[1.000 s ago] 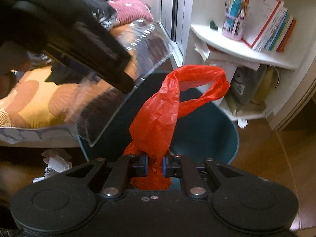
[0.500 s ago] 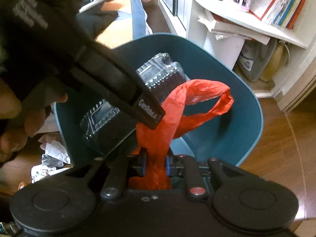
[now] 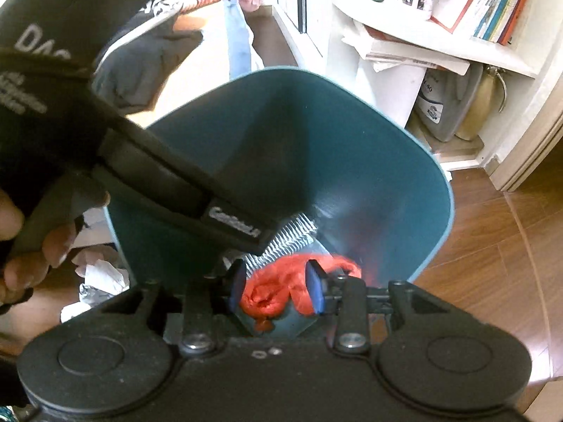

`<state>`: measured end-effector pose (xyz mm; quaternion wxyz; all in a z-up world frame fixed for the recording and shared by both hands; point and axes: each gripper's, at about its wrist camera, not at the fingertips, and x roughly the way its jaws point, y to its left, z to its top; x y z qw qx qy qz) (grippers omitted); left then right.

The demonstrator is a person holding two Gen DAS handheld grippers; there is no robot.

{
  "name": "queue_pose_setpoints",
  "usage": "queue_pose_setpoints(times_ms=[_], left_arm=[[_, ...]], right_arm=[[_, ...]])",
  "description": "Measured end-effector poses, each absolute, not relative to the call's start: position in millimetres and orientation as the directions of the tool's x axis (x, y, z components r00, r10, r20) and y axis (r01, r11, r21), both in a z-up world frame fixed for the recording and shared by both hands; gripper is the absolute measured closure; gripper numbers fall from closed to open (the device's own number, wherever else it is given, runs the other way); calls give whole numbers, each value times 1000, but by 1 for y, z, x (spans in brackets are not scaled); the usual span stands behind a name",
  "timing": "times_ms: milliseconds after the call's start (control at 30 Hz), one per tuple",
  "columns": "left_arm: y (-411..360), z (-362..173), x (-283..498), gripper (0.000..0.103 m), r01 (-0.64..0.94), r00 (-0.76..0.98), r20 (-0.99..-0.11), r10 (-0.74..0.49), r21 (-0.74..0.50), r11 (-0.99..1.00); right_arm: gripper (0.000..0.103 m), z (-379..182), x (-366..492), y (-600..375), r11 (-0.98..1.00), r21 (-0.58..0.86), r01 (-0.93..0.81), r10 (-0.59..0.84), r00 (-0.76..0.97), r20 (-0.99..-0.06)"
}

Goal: Collect trash
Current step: 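Open both grippers over the teal bin, dropping tray and red bag, then move both grippers back under the bed toward the remaining trash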

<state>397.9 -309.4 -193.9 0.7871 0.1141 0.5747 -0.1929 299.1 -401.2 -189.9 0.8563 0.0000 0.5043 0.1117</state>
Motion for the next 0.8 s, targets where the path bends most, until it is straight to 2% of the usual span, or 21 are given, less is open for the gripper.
queue_pose_setpoints(times_ms=[400,800], left_arm=[[-265,-124,350,39,439,367,-903,-222,-42,897],[-199,-59,296,39,387,476,-844,-246,-49,921]], right_arm=[[65,-134,272,-398,971,165,-171,233,547,-804],[64,-80,238,-362,949,180,-258,303,602,-739]])
